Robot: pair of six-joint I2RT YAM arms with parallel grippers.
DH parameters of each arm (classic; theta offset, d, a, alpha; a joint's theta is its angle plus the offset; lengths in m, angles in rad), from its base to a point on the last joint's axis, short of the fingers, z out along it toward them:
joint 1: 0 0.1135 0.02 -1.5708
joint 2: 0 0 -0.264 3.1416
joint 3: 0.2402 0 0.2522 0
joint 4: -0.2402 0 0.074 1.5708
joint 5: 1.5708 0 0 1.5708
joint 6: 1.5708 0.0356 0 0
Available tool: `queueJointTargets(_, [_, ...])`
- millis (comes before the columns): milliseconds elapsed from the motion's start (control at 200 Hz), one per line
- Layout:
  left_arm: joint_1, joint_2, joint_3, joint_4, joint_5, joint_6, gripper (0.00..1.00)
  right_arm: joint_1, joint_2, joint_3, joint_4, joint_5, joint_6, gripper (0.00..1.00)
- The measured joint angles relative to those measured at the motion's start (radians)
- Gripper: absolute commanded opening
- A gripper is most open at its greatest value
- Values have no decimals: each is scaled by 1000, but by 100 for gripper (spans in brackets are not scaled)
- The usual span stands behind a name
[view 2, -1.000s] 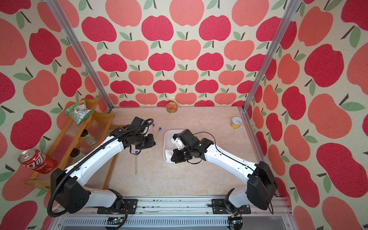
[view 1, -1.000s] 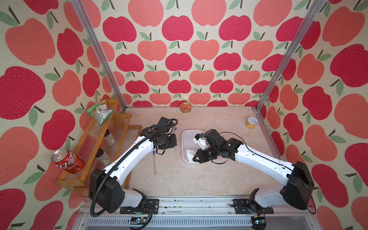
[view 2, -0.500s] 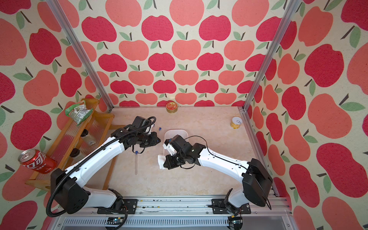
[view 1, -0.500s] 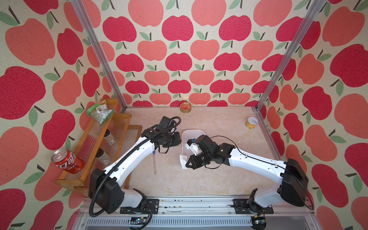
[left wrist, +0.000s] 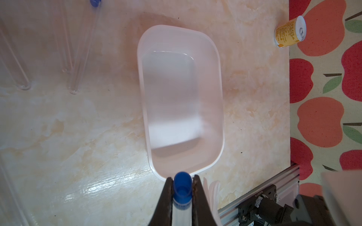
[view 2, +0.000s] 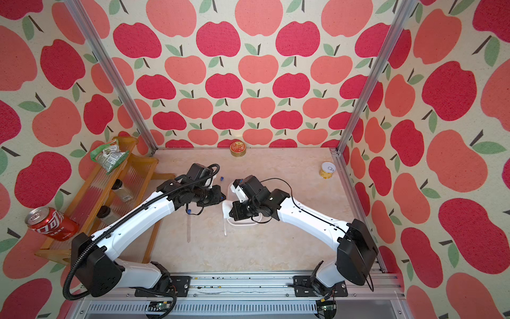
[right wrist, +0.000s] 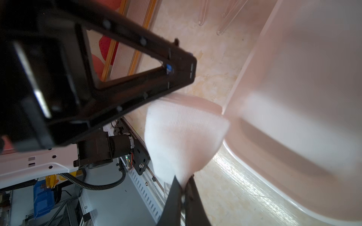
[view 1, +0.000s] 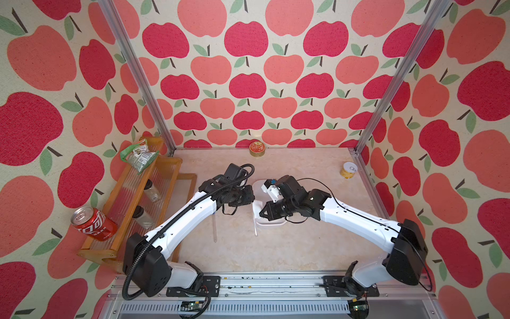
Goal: Wipe the exteriors of test tubes
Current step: Wipe the dirt from the test tube.
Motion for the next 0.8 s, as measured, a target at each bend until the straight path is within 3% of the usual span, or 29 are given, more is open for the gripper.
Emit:
queueJointTargets(390, [-2,-6,-2,4,6,0,0,26,18,-31,-14,8,-4,0])
queueJointTargets(800, [0,-5,-2,19,7,0,0,128,-103,-185,-14,32,19,0])
